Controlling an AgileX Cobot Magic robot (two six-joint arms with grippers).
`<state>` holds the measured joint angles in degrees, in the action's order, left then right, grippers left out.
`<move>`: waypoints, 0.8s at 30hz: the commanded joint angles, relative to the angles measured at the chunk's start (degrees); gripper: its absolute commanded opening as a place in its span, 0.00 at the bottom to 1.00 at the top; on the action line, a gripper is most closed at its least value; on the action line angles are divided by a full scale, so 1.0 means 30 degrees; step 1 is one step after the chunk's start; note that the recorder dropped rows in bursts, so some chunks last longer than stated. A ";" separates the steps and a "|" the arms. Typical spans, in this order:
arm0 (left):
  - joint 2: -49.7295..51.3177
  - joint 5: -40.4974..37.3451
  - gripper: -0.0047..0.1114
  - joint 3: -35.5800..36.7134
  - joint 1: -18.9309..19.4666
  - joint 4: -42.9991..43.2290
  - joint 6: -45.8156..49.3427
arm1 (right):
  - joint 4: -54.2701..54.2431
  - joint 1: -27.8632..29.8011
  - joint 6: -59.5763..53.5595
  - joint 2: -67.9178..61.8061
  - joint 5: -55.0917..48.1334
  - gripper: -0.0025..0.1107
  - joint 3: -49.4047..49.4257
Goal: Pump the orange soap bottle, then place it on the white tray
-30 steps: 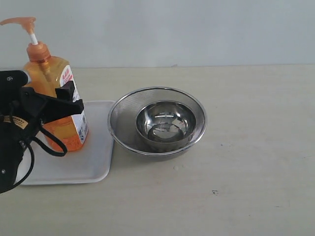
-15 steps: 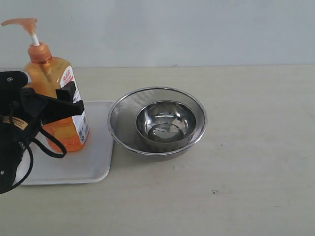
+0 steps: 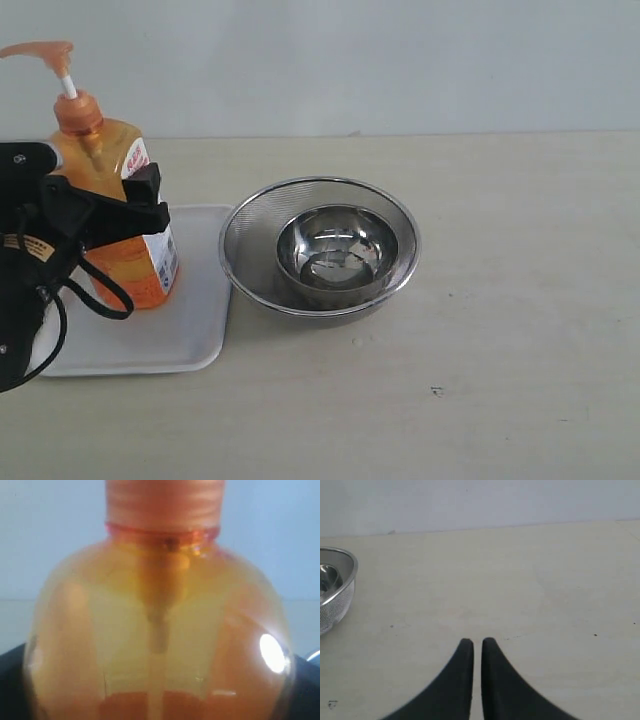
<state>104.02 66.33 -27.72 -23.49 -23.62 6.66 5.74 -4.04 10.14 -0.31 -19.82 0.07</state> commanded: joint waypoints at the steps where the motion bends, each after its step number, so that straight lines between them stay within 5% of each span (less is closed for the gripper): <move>1: -0.0249 0.0219 0.95 0.0044 -0.0040 0.0146 0.0581 | 0.0075 0.0030 -0.0036 0.0105 0.0170 0.05 -0.0025; 12: -0.1435 -0.1253 0.97 0.0452 -0.0040 -0.0362 0.1938 | 0.0075 0.0030 -0.0041 0.0105 -0.0035 0.05 -0.0025; 24: -0.7129 -0.4315 0.97 0.3284 -0.0040 -0.0348 0.1938 | 0.0075 0.0030 -0.0041 0.0105 -0.0035 0.05 -0.0025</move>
<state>86.22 57.23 -19.63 -23.49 -24.11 12.10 5.74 -4.04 10.14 -0.31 -20.14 0.07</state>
